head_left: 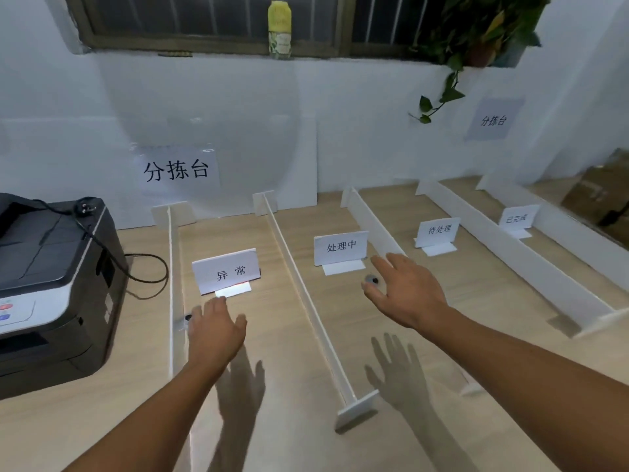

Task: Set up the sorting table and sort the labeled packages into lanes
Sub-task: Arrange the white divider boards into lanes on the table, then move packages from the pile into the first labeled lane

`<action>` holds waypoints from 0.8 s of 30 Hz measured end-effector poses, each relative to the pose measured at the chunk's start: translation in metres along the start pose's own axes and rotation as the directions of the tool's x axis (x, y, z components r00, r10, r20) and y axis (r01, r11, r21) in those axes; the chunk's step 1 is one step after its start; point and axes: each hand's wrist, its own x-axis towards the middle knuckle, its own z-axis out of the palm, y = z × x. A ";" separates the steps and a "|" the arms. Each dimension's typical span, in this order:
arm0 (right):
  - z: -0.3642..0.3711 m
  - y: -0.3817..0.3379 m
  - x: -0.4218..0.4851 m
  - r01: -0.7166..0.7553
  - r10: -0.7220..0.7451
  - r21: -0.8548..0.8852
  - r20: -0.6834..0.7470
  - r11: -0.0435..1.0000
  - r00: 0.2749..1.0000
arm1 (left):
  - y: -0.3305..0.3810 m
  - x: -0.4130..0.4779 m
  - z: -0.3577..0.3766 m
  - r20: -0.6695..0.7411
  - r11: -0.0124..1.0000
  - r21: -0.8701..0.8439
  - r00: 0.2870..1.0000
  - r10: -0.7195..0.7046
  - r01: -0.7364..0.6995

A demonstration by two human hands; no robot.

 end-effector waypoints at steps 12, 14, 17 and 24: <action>-0.112 0.381 -0.177 -0.570 0.556 -0.013 -0.199 0.822 0.807 | 0.554 -0.086 -0.002 0.125 0.536 -0.111 0.523 0.843 -0.837; -0.131 0.440 -0.211 -0.613 0.593 -0.013 -0.233 0.790 0.770 | 0.629 -0.118 0.013 0.132 0.464 -0.111 0.450 0.883 -0.879; -0.148 0.514 -0.259 -0.683 0.659 -0.001 -0.264 0.730 0.705 | 0.723 -0.164 0.043 0.124 0.398 -0.151 0.382 0.916 -0.905; -0.153 0.655 -0.328 -0.742 0.719 0.011 -0.257 0.670 0.645 | 0.880 -0.238 0.113 0.130 0.314 -0.227 0.291 0.948 -0.922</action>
